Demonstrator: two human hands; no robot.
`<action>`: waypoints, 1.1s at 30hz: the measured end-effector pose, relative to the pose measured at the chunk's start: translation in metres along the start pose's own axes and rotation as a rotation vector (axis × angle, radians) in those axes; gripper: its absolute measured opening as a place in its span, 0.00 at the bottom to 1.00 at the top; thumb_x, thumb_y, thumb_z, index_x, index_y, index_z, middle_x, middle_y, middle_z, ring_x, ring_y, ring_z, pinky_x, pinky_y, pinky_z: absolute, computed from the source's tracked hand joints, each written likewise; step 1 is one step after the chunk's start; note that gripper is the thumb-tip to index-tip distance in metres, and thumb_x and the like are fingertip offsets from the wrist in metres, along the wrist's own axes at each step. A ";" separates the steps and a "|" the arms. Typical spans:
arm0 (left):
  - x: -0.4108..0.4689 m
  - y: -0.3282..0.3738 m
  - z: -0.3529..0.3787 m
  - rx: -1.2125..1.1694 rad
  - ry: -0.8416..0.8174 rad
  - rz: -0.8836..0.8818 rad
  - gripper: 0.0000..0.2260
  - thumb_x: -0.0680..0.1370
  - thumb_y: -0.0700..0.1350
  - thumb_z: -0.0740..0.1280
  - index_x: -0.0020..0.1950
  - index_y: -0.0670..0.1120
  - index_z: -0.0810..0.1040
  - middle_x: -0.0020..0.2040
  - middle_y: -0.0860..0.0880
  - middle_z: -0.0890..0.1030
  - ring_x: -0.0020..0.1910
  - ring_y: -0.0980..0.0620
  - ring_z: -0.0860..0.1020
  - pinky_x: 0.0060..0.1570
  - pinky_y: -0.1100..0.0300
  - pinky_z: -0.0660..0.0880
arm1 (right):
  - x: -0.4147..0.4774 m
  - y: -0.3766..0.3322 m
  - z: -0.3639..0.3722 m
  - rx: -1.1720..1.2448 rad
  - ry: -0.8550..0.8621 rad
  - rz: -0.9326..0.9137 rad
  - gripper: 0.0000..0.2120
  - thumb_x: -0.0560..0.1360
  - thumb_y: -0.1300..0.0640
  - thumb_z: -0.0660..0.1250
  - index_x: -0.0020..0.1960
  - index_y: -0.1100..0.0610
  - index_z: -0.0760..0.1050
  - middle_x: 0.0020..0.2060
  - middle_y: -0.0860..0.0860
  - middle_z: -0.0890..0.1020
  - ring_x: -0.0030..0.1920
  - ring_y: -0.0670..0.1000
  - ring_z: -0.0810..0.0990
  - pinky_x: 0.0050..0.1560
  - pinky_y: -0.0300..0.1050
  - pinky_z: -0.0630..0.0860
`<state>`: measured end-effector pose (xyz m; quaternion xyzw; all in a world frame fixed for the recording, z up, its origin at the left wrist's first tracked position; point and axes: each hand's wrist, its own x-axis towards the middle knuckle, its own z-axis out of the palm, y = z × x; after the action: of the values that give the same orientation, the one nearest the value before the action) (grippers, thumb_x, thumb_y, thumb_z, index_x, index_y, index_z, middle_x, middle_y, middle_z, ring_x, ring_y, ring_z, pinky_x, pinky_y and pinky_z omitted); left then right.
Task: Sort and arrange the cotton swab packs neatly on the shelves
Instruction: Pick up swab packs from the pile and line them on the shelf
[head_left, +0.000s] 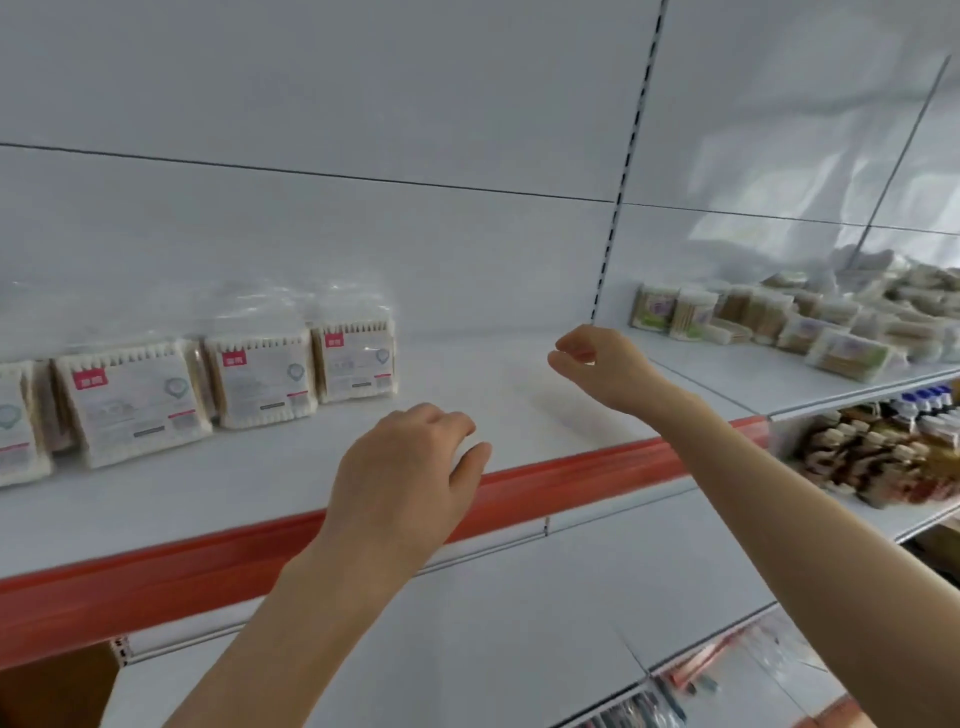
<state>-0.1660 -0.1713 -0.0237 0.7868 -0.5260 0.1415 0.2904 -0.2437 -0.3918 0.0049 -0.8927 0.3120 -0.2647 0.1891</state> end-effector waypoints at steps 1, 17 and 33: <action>0.004 0.012 0.008 -0.011 -0.008 0.018 0.16 0.79 0.55 0.57 0.62 0.52 0.75 0.57 0.54 0.77 0.57 0.54 0.73 0.52 0.62 0.68 | -0.001 0.011 -0.008 0.000 0.010 0.007 0.16 0.77 0.52 0.63 0.61 0.60 0.74 0.56 0.55 0.78 0.57 0.54 0.76 0.59 0.48 0.71; 0.119 0.253 0.172 -0.135 -0.010 0.258 0.15 0.80 0.56 0.55 0.63 0.53 0.72 0.54 0.55 0.76 0.53 0.55 0.73 0.52 0.61 0.71 | -0.003 0.246 -0.199 -0.065 0.236 0.074 0.12 0.76 0.54 0.64 0.56 0.60 0.76 0.49 0.54 0.80 0.52 0.53 0.78 0.53 0.43 0.71; 0.227 0.337 0.278 -0.182 0.066 0.312 0.15 0.79 0.55 0.59 0.62 0.51 0.75 0.54 0.53 0.78 0.54 0.53 0.75 0.47 0.61 0.70 | 0.065 0.393 -0.273 -0.115 0.306 0.138 0.17 0.76 0.54 0.65 0.62 0.61 0.73 0.55 0.54 0.79 0.56 0.52 0.77 0.57 0.41 0.71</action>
<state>-0.4033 -0.6027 -0.0204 0.6611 -0.6424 0.1626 0.3519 -0.5417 -0.7702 0.0457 -0.8278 0.4122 -0.3656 0.1058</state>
